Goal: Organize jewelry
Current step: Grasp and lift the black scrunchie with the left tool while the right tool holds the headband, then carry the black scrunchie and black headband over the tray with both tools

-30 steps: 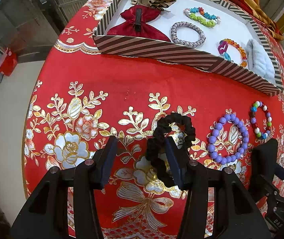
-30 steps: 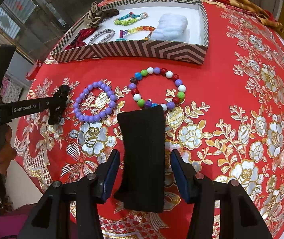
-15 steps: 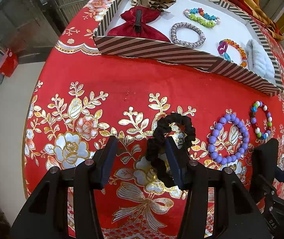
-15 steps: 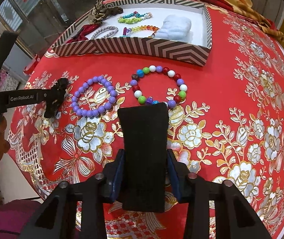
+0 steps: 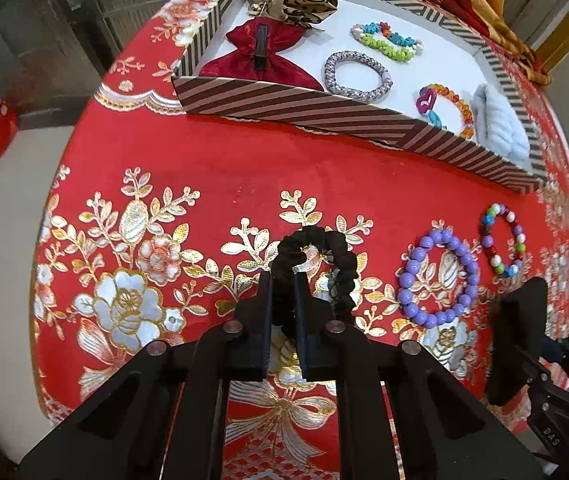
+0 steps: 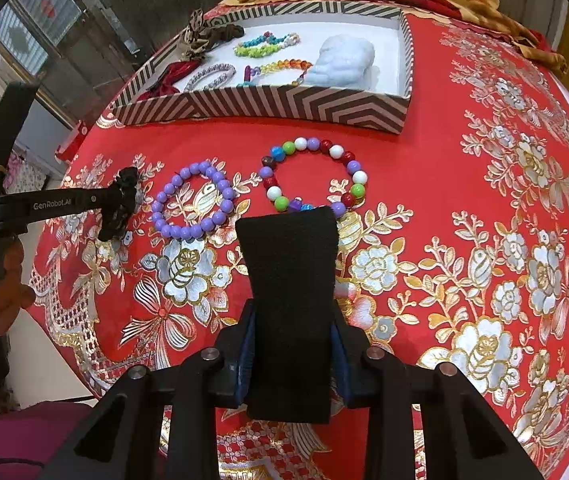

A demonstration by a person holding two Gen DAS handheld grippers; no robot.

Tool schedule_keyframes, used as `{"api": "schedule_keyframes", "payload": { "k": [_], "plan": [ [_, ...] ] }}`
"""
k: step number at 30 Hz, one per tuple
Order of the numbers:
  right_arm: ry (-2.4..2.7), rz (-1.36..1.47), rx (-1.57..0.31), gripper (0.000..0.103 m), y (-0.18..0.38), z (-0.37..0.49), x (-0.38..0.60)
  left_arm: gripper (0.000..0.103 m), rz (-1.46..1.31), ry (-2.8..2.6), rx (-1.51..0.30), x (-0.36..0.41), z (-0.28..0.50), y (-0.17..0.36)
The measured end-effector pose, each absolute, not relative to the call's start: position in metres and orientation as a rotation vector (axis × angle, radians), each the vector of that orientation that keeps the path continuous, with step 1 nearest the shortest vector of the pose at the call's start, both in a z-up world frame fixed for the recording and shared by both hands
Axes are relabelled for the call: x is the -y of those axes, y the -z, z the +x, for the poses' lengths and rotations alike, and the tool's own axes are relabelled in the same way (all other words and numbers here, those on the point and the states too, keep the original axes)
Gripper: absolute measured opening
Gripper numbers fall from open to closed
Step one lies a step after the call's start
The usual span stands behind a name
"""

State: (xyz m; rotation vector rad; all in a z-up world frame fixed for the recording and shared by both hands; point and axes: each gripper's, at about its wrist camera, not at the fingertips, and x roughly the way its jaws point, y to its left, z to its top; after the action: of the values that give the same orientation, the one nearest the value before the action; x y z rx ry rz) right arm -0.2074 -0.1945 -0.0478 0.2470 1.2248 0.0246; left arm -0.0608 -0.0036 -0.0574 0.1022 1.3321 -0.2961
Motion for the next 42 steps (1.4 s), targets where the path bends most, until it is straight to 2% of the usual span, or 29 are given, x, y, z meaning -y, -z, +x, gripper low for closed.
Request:
{"api": "schedule_keyframes", "payload": {
  "k": [21, 42],
  "plan": [
    [-0.040, 0.285, -1.191, 0.031, 0.032, -0.202, 0.205, 0.008, 0.094, 0.328, -1.289, 0.001, -0.068, 0.026],
    [-0.067, 0.297, -1.100, 0.031, -0.005, -0.174, 0.208, 0.008, 0.152, 0.381, -1.193, 0.020, -0.056, -0.022]
  ]
}}
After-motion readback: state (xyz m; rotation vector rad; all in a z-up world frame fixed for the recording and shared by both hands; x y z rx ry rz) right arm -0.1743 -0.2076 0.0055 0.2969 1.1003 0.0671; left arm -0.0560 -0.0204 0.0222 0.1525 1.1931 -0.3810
